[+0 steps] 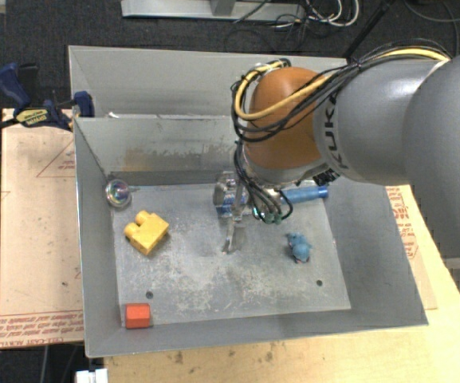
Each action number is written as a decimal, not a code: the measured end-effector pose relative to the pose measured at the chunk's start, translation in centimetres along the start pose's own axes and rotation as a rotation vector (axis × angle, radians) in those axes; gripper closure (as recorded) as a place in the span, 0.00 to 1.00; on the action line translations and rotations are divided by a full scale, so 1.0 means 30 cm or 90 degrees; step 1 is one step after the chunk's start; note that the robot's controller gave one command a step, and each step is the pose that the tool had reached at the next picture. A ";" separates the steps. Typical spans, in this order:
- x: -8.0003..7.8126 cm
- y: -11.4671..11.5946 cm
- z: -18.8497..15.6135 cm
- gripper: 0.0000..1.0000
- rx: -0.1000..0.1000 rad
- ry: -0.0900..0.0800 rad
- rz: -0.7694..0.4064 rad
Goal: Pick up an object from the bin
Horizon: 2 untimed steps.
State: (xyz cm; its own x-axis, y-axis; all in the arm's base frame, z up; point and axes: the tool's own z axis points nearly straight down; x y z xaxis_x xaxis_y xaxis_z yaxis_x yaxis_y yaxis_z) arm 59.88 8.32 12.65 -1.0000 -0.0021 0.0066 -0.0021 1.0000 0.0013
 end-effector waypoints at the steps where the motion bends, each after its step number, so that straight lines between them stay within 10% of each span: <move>1: -0.008 0.277 0.002 0.00 -0.002 -0.006 -0.056; 2: -0.106 0.459 0.193 0.00 0.000 -0.005 -0.184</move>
Offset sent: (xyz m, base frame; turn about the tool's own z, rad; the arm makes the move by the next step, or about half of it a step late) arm 0.0026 0.0770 -0.0005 -0.0784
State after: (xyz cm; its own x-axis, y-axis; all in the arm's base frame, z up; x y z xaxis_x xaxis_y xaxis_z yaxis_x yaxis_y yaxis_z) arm 62.99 22.09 6.84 -0.9577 -0.2878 -0.0016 -0.2878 0.9577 0.0024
